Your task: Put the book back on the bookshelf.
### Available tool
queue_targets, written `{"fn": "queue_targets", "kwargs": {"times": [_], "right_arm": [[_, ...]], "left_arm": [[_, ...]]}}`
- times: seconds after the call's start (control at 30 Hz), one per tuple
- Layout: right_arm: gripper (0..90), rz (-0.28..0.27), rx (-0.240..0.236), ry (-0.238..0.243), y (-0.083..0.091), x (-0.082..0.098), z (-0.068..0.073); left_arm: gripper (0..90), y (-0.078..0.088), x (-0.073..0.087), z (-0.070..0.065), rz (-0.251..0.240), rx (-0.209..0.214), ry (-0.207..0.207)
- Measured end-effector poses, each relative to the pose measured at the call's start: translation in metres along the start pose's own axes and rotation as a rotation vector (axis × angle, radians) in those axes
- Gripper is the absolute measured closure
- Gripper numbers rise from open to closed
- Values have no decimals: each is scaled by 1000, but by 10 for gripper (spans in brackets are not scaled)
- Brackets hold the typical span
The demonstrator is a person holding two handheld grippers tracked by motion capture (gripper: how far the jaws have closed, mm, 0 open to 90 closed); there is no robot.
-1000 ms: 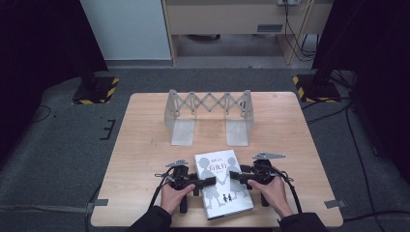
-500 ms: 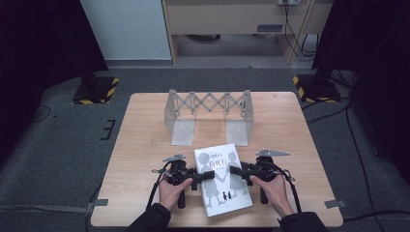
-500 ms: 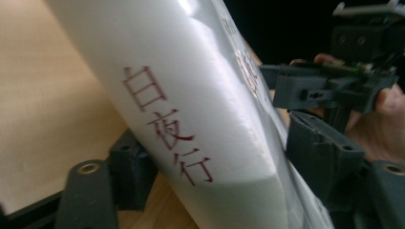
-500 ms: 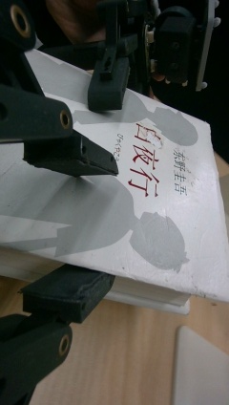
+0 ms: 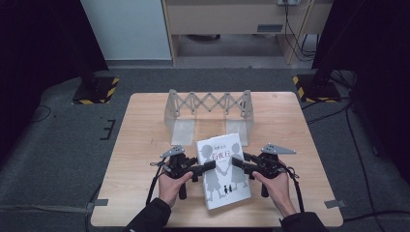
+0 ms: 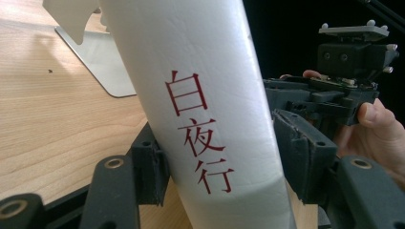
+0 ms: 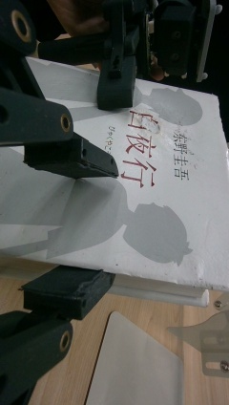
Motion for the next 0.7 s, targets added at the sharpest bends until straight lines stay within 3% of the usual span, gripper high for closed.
{"fn": "queue_targets", "kwargs": {"times": [0.07, 0.13, 0.17, 0.23, 0.4, 0.57, 0.7], "right_arm": [[484, -6, -1, -3, 0, 1, 0], [477, -9, -22, -2, -3, 2, 2], [454, -2, -39, -6, -4, 3, 6], [458, 8, -45, -11, -4, 3, 9], [452, 1, -44, -3, -3, 5, 7], [370, 54, -49, -25, 2, 18, 1], [335, 122, -61, 2, 5, 29, 1]], "left_arm": [[391, -5, 2, -2, 13, -1, -13], [390, -15, 8, -8, 53, 37, -8], [389, -15, 10, -11, 76, 69, 43], [434, -14, 11, -10, 65, 69, 60], [440, -14, 11, -10, 66, 59, 63], [445, -12, 10, -9, 66, 52, 78], [456, -5, 4, -6, 65, 40, 80]]}}
Point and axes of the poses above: each handheld gripper's, and its own axes: y roughly backward along the jaws, x roughly out of its underside, z roughly to its left, the point moved 8 cm from there along -y, roughly forward along the jaws, and after that the axes turned 4 degrees about -y, right-handed, at the moved point
